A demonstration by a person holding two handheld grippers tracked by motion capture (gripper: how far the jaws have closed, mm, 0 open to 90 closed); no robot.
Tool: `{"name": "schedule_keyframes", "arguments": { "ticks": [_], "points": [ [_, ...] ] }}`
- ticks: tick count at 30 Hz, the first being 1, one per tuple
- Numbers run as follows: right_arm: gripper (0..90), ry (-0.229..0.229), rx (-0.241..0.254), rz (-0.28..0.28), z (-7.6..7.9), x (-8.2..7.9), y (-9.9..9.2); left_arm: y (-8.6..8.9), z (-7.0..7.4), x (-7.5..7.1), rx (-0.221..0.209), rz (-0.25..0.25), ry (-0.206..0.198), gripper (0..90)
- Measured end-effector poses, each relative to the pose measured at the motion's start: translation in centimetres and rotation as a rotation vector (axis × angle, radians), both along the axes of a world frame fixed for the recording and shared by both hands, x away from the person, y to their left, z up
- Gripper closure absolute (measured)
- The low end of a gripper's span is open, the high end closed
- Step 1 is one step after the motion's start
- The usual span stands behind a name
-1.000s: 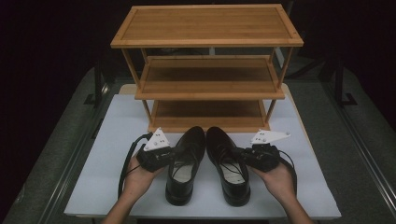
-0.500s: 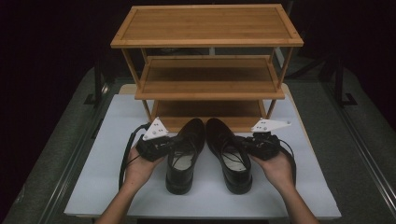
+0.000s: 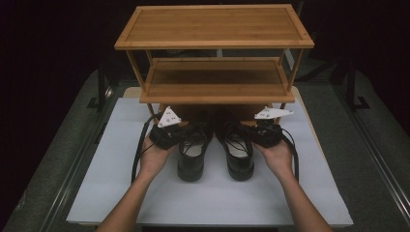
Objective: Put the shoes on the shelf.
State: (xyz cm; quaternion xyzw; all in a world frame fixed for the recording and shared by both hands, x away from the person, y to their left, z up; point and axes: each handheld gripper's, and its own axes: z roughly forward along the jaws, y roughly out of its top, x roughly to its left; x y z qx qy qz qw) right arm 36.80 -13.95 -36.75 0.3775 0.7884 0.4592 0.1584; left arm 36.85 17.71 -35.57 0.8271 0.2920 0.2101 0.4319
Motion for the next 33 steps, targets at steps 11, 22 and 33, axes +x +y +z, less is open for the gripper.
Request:
{"name": "schedule_keyframes", "arguments": {
  "ticks": [11,22,33],
  "points": [
    [86.9,-0.02,-0.002,-0.063,-0.8,3.6,1.1,-1.1,-1.1,3.6,-0.017,0.077,-0.031,87.6],
    [86.8,-0.02,0.0,-0.115,-1.9,5.5,1.6,-1.9,-2.2,5.1,-0.02,0.104,-0.054,87.5],
    [81.7,-0.014,0.002,-0.1,-2.0,4.5,1.5,-1.3,-2.6,4.2,-0.017,0.052,-0.017,82.8]
  ]
}}
